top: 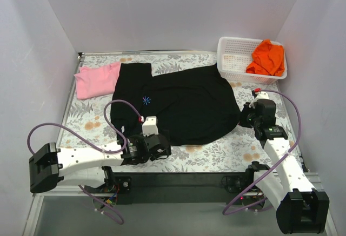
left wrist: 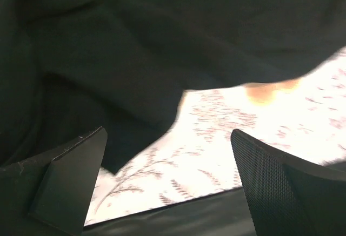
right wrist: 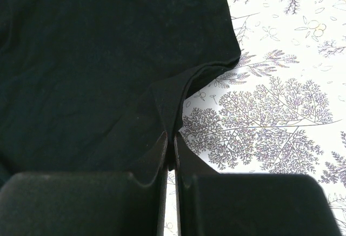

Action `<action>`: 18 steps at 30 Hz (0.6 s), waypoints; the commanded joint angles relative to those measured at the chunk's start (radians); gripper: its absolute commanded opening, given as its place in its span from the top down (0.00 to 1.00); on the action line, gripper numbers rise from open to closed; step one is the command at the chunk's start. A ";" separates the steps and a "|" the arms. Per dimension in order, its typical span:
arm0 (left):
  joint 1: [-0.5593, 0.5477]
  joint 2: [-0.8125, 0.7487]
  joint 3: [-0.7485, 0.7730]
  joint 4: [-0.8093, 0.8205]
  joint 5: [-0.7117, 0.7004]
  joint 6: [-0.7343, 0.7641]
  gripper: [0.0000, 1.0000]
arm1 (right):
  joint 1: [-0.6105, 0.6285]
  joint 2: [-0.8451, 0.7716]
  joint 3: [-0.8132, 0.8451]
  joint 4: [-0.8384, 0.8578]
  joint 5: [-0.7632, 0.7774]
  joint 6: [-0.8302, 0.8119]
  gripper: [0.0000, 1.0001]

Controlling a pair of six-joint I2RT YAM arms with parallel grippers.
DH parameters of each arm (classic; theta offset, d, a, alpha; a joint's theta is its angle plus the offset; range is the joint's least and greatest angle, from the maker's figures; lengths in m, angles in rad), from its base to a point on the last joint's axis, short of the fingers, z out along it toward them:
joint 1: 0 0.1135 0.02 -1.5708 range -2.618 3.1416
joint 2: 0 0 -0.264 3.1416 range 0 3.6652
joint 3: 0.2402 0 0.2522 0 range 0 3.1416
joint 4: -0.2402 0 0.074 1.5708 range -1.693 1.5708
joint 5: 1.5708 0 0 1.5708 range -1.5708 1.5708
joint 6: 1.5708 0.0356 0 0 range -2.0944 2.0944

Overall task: Fold and stack the t-shirts
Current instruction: Flatten the tshirt out

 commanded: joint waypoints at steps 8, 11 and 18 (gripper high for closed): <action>-0.054 0.047 0.019 -0.410 -0.127 -0.455 0.19 | 0.007 -0.005 -0.005 0.059 -0.027 -0.013 0.99; -0.067 0.053 0.004 -0.426 -0.124 -0.486 0.22 | 0.005 0.003 -0.008 0.065 -0.031 -0.016 0.99; -0.067 0.039 -0.051 -0.389 -0.143 -0.521 0.23 | 0.005 -0.008 -0.016 0.070 -0.045 -0.015 0.99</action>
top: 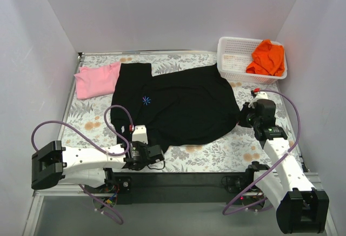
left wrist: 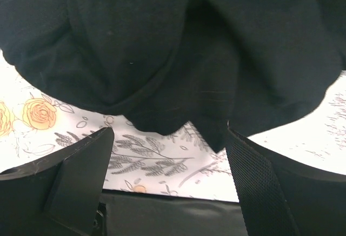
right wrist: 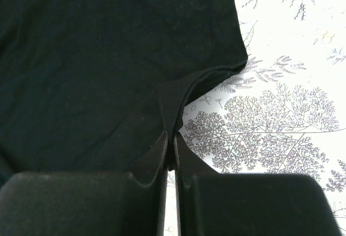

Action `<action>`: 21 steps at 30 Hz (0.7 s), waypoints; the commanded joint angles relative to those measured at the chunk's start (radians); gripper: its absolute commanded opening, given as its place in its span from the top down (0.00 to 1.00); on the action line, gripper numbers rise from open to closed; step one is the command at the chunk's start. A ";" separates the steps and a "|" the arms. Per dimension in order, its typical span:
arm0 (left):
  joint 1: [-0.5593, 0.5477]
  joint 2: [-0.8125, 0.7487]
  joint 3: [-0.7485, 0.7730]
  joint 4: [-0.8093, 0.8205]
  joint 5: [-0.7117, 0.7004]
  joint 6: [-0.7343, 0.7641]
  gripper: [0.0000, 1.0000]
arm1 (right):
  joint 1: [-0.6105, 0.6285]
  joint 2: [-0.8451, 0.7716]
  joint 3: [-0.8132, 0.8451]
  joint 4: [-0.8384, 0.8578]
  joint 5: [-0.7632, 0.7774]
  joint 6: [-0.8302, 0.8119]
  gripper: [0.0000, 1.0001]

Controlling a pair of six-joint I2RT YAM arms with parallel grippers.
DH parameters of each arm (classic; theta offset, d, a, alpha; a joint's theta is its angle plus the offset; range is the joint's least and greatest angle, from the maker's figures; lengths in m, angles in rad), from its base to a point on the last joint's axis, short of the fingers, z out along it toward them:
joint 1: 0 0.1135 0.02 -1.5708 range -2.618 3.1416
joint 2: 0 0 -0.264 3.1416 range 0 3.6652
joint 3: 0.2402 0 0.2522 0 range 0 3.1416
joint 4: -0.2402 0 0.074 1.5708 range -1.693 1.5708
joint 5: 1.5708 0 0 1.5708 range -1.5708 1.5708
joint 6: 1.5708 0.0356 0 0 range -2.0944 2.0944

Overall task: Fold and stack the t-shirts
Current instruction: Flatten the tshirt out

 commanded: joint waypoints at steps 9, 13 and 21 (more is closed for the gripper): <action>0.051 -0.028 -0.082 0.188 -0.056 -0.116 0.24 | 0.006 -0.026 -0.017 0.044 -0.035 -0.009 0.99; 0.058 -0.023 -0.097 0.199 -0.078 -0.124 0.28 | 0.007 -0.038 -0.022 0.044 -0.038 -0.009 0.99; 0.074 -0.083 -0.159 0.234 -0.127 -0.145 0.63 | 0.007 -0.039 -0.022 0.044 -0.036 -0.009 0.99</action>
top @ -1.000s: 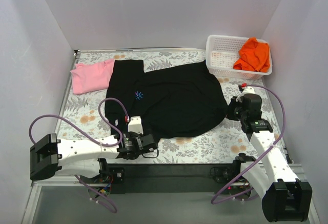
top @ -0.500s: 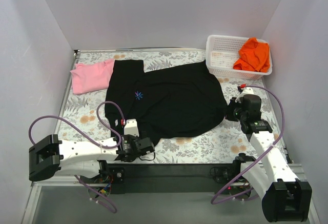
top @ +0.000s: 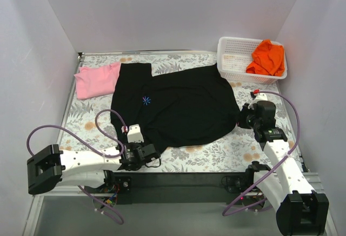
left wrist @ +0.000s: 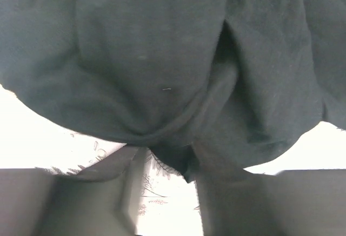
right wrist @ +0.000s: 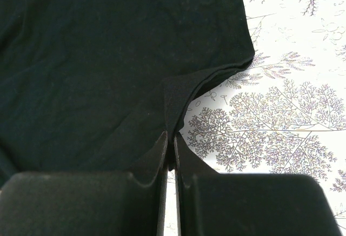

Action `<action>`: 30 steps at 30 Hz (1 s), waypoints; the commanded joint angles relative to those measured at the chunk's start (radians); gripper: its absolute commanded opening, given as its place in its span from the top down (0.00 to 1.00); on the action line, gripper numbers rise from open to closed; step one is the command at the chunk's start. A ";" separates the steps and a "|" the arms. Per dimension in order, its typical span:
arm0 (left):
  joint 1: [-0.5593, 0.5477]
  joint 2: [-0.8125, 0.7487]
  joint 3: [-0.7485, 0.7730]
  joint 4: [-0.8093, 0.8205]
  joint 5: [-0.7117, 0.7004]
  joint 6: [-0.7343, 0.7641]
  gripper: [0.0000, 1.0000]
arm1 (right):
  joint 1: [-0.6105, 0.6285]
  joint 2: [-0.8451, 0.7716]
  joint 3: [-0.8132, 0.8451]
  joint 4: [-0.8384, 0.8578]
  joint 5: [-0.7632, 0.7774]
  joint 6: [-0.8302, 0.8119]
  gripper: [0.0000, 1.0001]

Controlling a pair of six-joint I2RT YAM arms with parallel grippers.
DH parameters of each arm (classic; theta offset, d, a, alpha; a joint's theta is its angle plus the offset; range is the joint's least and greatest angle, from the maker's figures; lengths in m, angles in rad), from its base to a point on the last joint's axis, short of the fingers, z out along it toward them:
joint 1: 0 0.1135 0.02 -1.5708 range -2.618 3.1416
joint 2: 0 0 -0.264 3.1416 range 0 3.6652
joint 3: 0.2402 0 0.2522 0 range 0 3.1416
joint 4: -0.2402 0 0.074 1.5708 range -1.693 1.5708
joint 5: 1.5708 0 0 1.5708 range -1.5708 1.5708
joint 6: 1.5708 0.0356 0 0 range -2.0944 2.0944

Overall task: Fold and stack the t-shirts
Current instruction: Flatten the tshirt out, then fold the tshirt

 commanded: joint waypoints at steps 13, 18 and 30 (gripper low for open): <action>0.009 -0.305 0.138 -0.069 -0.146 0.032 1.00 | 0.006 -0.077 0.096 -0.024 0.072 -0.005 0.99; 0.009 -0.428 0.184 -0.052 -0.096 0.139 1.00 | 0.006 -0.112 0.148 -0.076 0.095 -0.005 0.99; 0.010 -0.666 0.268 -0.026 0.085 0.299 1.00 | 0.006 -0.256 0.252 -0.231 0.148 0.006 0.99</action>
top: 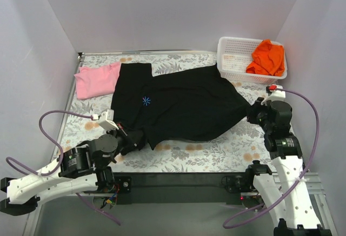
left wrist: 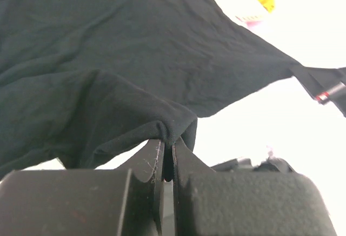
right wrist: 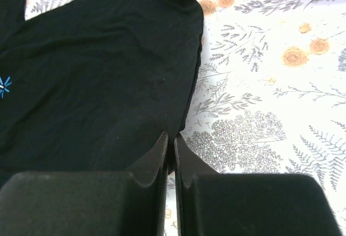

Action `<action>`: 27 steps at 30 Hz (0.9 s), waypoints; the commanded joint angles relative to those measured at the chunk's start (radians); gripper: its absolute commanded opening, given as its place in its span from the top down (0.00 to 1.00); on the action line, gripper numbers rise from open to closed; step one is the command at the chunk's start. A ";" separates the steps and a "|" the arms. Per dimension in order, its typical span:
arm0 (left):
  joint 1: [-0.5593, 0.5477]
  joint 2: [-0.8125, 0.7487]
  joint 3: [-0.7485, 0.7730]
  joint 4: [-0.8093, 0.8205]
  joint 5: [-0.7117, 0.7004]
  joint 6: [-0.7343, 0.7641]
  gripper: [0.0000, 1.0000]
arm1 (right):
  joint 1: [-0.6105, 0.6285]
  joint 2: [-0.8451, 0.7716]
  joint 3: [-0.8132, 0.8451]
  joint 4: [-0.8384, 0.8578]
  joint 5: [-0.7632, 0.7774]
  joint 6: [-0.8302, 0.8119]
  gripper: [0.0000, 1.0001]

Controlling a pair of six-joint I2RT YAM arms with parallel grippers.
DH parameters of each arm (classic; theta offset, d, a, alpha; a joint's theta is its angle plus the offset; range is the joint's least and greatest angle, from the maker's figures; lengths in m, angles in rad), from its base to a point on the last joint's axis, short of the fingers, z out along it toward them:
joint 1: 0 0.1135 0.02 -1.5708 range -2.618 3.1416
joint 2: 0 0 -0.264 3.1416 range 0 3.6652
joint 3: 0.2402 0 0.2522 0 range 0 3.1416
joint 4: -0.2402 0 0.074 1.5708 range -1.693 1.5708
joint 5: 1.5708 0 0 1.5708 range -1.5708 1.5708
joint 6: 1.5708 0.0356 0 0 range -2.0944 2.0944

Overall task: Fold and stack the t-shirts
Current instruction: Fold the tshirt

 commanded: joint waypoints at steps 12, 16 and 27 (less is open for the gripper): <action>0.004 -0.077 0.002 0.013 0.165 0.065 1.00 | 0.002 -0.139 0.109 -0.162 0.060 0.009 0.99; 0.004 -0.075 -0.021 0.086 0.182 0.075 1.00 | 0.002 -0.120 0.106 -0.160 0.074 0.000 0.99; 0.004 -0.042 0.011 -0.072 -0.134 0.021 1.00 | 0.003 -0.056 0.035 -0.102 0.108 -0.020 0.99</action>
